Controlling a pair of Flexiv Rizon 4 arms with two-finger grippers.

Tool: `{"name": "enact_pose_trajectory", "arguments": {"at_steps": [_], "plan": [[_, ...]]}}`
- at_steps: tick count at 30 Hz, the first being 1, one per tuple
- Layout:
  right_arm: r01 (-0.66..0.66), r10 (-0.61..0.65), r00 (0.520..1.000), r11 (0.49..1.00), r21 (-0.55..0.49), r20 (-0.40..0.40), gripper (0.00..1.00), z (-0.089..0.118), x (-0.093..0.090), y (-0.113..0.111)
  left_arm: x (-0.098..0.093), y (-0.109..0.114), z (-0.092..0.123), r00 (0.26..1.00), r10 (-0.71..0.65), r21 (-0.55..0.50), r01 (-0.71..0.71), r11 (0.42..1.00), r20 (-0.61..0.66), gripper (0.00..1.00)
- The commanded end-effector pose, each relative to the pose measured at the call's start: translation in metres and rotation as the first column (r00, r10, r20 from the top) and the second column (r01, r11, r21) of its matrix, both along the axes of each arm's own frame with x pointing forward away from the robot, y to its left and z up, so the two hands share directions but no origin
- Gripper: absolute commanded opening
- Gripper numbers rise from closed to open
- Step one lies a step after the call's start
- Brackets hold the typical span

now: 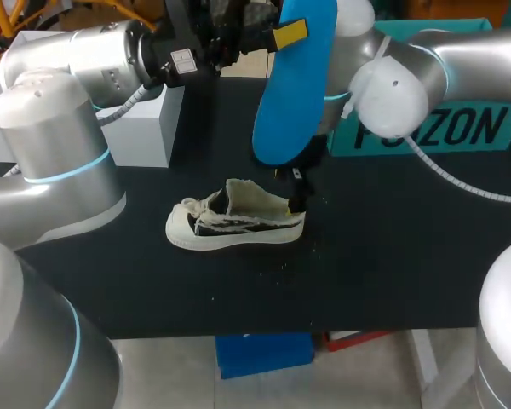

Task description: Take the shoe out of the shoebox, open the shoe tongue, remove and reinsert the insole, then place the shoe into the shoebox

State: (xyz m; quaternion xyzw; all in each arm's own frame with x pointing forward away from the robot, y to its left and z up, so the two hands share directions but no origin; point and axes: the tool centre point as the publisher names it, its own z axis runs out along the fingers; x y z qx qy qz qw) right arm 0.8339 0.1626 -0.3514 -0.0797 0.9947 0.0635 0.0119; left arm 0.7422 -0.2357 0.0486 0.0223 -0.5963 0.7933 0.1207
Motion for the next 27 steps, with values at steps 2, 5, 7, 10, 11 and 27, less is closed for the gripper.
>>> {"name": "enact_pose_trajectory", "arguments": {"at_steps": [2, 5, 7, 10, 11, 27], "plan": [[0.002, -0.002, 1.000, 1.000, -0.001, -0.007, 1.00, -0.009, 0.001, 0.004, 0.000, 0.000, -0.001, 1.000, -0.001, 0.001, 0.001, 1.000, 0.002, 0.00], [0.002, -0.002, 1.000, 1.000, -0.007, -0.014, 1.00, -0.012, 0.001, 0.004, 0.000, 0.000, -0.001, 1.000, -0.001, 0.001, 0.001, 1.000, 0.002, 0.00], [0.001, -0.001, 1.000, 1.000, -0.013, -0.014, 1.00, -0.012, 0.000, 0.006, 0.000, 0.000, -0.001, 1.000, -0.001, 0.001, 0.001, 1.000, 0.002, 0.00], [-0.006, 0.005, 1.000, 1.000, -0.025, -0.015, 1.00, -0.016, -0.001, 0.008, 0.000, 0.000, -0.001, 1.000, -0.001, 0.001, 0.001, 1.000, 0.002, 0.00], [-0.005, 0.005, 1.000, 1.000, -0.025, -0.015, 1.00, -0.017, -0.001, 0.008, 0.000, 0.000, -0.001, 1.000, -0.001, 0.001, 0.001, 1.000, 0.002, 0.00], [0.001, -0.001, 1.000, 1.000, -0.024, -0.030, 1.00, -0.030, -0.009, 0.011, 0.000, 0.000, -0.001, 1.000, -0.001, 0.001, 0.001, 1.000, 0.002, 0.00]]}}
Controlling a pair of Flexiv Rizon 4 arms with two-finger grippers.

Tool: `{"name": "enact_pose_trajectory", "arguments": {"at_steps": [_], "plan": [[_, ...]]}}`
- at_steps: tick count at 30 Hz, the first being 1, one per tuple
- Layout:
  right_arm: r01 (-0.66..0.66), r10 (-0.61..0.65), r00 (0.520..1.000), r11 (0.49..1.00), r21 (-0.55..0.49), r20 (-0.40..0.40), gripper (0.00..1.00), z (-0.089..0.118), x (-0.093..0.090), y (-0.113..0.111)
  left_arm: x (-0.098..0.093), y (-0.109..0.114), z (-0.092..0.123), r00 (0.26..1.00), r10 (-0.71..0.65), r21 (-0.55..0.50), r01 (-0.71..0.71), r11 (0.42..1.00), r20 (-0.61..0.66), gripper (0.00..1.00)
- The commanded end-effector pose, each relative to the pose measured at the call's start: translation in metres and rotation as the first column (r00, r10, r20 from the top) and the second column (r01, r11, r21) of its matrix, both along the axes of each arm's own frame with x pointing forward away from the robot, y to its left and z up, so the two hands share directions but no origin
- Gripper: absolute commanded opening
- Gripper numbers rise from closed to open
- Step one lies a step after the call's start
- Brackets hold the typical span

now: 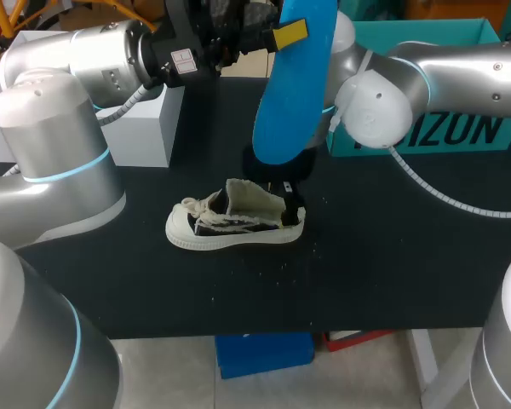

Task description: Take the shoe out of the shoebox, open the shoe tongue, remove and reinsert the insole, then place the shoe into the shoebox

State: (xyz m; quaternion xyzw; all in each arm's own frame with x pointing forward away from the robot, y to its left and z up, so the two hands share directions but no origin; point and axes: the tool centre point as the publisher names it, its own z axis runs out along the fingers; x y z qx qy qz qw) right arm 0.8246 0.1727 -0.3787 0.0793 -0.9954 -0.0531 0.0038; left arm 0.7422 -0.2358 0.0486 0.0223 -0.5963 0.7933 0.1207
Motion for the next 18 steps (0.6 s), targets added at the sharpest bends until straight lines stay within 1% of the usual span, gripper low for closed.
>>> {"name": "enact_pose_trajectory", "arguments": {"at_steps": [1, 5, 6, 8, 10, 12, 13, 15, 18], "plan": [[0.002, -0.002, 1.000, 1.000, 0.000, -0.001, 1.00, -0.003, 0.000, 0.001, 0.000, 0.000, -0.001, 1.000, -0.001, 0.001, 0.001, 1.000, 0.002, 0.00], [-0.008, 0.007, 1.000, 1.000, 0.022, 0.007, 1.00, -0.004, 0.000, 0.000, 0.000, 0.000, -0.001, 1.000, -0.001, 0.001, 0.001, 1.000, 0.002, 0.00], [-0.029, 0.028, 0.999, 0.998, 0.050, 0.021, 1.00, -0.002, 0.001, 0.001, 0.000, 0.000, -0.001, 1.000, -0.001, 0.001, 0.001, 1.000, 0.002, 0.00], [-0.076, 0.072, 0.996, 0.995, 0.068, 0.050, 1.00, 0.000, 0.002, 0.001, 0.000, 0.000, -0.001, 1.000, -0.001, 0.001, 0.001, 1.000, 0.002, 0.00], [-0.119, 0.107, 0.990, 0.982, 0.145, 0.089, 1.00, 0.006, 0.004, 0.003, 0.000, 0.000, -0.001, 1.000, -0.001, 0.001, 0.001, 1.000, 0.002, 0.00], [-0.146, 0.127, 0.986, 0.974, 0.175, 0.111, 1.00, 0.011, 0.005, 0.003, 0.000, 0.000, -0.001, 1.000, -0.001, 0.001, 0.001, 1.000, 0.002, 0.00], [-0.161, 0.136, 0.983, 0.962, 0.222, 0.123, 1.00, 0.015, 0.005, 0.004, 0.000, 0.000, -0.001, 1.000, -0.001, 0.001, 0.001, 1.000, 0.002, 0.00], [-0.126, 0.088, 0.987, 0.943, 0.307, 0.133, 1.00, 0.017, 0.008, 0.002, 0.000, 0.000, -0.001, 1.000, -0.001, 0.001, 0.001, 1.000, 0.002, 0.00], [-0.079, 0.038, 0.993, 0.918, 0.389, 0.112, 1.00, 0.018, 0.008, -0.001, 0.000, 0.000, -0.001, 1.000, -0.001, 0.001, 0.001, 1.000, 0.002, 0.00]]}}
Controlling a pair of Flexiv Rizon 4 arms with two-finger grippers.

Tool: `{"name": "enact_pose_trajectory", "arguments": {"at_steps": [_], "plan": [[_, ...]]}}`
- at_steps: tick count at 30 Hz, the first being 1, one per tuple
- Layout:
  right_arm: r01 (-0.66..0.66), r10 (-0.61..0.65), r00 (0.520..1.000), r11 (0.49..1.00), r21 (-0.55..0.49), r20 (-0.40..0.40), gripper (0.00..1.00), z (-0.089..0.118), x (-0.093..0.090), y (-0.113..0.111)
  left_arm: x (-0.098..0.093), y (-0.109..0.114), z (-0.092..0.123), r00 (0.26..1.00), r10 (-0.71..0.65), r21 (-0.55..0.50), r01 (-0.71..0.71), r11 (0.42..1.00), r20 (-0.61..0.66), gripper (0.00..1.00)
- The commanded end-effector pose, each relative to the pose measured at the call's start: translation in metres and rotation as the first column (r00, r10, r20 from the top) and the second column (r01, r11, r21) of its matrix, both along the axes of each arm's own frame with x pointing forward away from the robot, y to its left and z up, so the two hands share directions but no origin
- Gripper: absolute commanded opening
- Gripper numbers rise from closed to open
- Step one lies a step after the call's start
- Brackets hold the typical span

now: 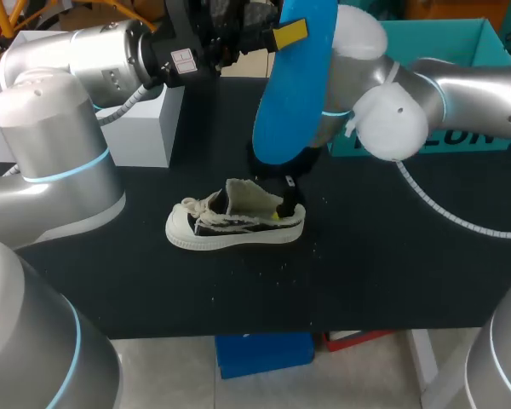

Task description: Take the shoe out of the shoebox, open the shoe tongue, remove and reinsert the insole, then place the shoe into the shoebox

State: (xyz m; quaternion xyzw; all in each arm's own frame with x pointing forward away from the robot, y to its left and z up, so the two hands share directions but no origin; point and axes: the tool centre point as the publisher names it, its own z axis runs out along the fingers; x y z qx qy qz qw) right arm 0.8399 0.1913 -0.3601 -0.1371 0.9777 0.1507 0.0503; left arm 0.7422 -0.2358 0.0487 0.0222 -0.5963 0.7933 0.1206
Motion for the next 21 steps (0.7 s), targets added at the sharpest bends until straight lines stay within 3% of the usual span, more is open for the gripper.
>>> {"name": "enact_pose_trajectory", "arguments": {"at_steps": [1, 11, 21], "plan": [[0.056, -0.052, 0.998, 0.974, 0.220, -0.024, 1.00, 0.000, -0.007, -0.020, 0.000, 0.000, -0.001, 1.000, -0.001, 0.001, 0.001, 1.000, 0.001, 0.00], [0.127, -0.102, 0.992, 0.881, 0.455, -0.080, 1.00, -0.006, -0.009, -0.021, 0.000, 0.000, -0.001, 1.000, -0.001, 0.001, 0.001, 1.000, 0.001, 0.00], [0.171, -0.120, 0.984, 0.817, 0.551, -0.128, 1.00, -0.016, -0.008, -0.021, 0.000, 0.000, -0.001, 1.000, -0.001, 0.001, 0.001, 1.000, 0.001, 0.00]]}}
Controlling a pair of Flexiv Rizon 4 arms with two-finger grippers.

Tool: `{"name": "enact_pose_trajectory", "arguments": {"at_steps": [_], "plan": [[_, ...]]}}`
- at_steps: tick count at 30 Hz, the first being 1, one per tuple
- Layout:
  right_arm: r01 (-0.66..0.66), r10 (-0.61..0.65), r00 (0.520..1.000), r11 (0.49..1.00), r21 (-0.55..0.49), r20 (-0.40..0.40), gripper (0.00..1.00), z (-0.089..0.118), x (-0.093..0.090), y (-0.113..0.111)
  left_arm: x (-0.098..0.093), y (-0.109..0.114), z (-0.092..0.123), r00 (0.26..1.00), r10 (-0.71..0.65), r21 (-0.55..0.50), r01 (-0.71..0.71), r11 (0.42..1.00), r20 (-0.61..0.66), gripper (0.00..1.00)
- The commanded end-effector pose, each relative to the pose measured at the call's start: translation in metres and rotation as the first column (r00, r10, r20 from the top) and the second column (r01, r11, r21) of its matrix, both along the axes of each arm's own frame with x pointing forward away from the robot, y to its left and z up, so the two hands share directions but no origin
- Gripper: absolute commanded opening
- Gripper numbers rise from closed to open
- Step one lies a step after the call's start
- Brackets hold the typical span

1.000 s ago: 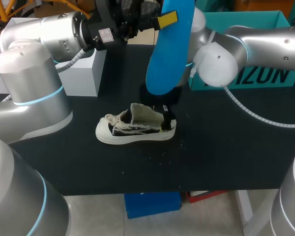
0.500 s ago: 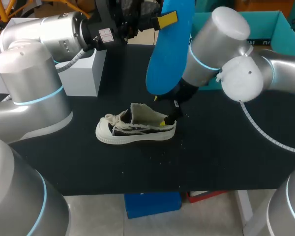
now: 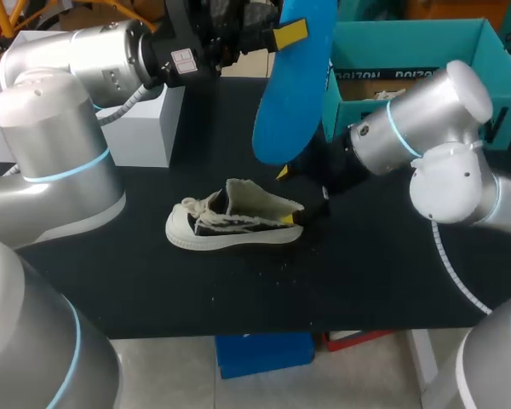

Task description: Take the shoe out of the shoebox, open the shoe tongue, remove and reinsert the insole, then place the shoe into the shoebox

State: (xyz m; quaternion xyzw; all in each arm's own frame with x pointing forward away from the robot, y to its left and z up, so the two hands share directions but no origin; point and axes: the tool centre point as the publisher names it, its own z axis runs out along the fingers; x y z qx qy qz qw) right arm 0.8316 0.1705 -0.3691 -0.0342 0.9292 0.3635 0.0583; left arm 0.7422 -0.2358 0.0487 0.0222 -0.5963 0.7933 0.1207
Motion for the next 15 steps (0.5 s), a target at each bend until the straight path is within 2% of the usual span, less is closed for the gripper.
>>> {"name": "enact_pose_trajectory", "arguments": {"at_steps": [1, 15], "plan": [[-0.010, 0.011, 1.000, 0.988, 0.155, -0.006, 1.00, -0.009, 0.000, 0.000, 0.000, 0.000, -0.001, 1.000, -0.001, 0.001, 0.001, 1.000, 0.001, 0.00], [0.021, -0.009, 0.998, 0.982, 0.188, -0.065, 1.00, -0.034, -0.002, -0.007, 0.000, 0.000, -0.001, 1.000, -0.001, 0.001, 0.001, 1.000, 0.001, 0.00]]}}
